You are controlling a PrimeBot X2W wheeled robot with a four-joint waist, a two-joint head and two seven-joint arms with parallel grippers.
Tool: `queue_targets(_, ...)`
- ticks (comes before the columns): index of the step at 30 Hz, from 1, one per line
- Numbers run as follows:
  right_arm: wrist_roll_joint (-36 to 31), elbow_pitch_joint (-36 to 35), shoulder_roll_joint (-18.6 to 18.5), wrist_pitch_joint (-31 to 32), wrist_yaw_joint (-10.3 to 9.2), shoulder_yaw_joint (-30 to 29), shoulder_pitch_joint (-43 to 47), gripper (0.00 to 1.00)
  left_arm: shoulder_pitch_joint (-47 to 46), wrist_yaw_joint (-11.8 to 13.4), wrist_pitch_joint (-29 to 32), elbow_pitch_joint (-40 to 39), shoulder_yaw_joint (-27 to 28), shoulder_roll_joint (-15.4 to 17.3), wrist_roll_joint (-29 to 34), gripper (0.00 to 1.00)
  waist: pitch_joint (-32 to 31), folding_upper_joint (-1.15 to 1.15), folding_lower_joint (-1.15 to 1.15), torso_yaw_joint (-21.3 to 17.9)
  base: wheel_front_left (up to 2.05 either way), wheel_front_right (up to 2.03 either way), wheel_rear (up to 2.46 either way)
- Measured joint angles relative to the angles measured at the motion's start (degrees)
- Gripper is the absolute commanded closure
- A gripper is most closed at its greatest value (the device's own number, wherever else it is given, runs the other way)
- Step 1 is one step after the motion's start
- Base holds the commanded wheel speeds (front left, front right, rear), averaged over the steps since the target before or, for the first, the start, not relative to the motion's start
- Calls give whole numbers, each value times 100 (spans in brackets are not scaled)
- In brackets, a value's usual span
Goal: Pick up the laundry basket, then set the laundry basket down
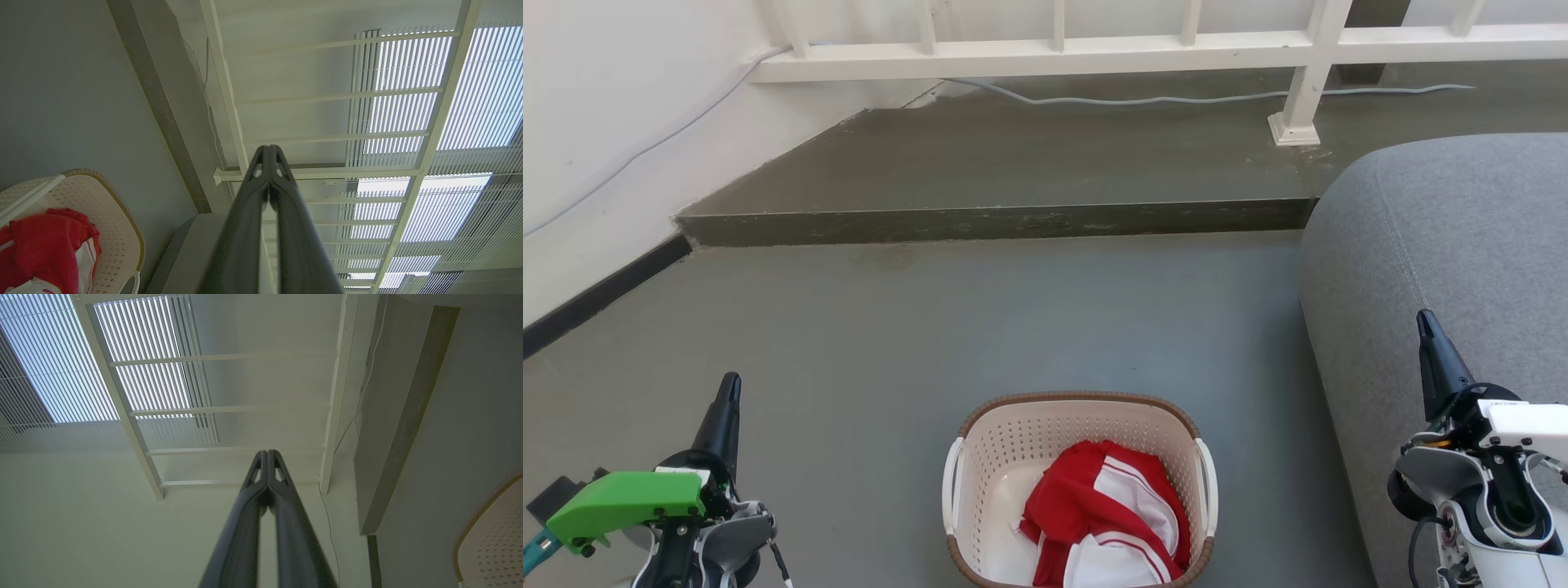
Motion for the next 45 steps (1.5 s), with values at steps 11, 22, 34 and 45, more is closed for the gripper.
queue_targets(11,0,0,0,0,0,0,0,100,0,0,0,0,0,0,0,100,0,0,0,0,0,0,0)
queue_targets(22,0,0,0,0,0,0,0,100,0,0,0,0,0,0,0,100,0,0,0,0,0,0,0)
queue_targets(34,-1,148,59,-2,-33,9,60,100,23,7,-1,159,-5,-63,1,100,0,0,0,0,0,0,0)
queue_targets(45,-10,214,162,-70,-34,112,263,0,156,8,-87,249,-100,-134,14,0,7,0,0,6,0,0,0)
